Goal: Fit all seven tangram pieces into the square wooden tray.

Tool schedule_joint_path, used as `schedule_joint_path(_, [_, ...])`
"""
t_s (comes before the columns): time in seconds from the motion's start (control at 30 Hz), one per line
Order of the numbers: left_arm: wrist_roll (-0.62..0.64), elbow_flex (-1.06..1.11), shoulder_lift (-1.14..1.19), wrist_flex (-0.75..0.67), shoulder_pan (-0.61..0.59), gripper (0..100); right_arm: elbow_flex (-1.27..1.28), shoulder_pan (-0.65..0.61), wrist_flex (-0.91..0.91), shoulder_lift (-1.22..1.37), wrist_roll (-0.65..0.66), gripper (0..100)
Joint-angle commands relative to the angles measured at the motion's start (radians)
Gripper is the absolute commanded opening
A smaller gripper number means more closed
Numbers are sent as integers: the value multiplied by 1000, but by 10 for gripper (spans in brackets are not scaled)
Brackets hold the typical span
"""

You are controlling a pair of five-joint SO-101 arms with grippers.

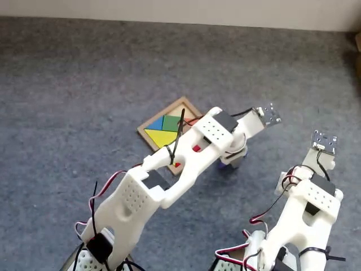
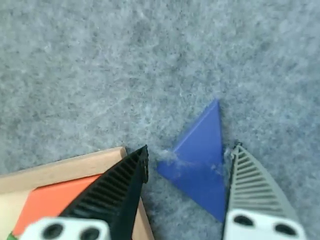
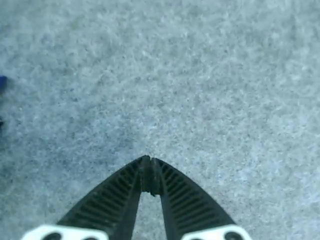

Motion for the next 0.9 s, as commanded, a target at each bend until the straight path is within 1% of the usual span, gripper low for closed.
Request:
schedule_joint_path(0.0, [-9,-54,2,37,13,264,-12,13,-13,-28,-2,5])
schedule_joint_path(0.17, [-6,-54,4,80,13,252,-8,13,-13,-33,-2,5])
schedule_joint_path(0.33, [-6,-53,2,104,13,154,-8,15,-13,-38,-2,5])
schedule_joint_path(0.4, [-6,-53,1,104,13,130,-8,15,-13,-38,-2,5])
schedule_joint_path(0.67, [-5,-65,-10,107,16,123,-8,15,-10,-38,-2,5])
schedule_joint_path(0.87, [-5,-94,-102,204,12,123,-7,15,-10,-38,-2,5])
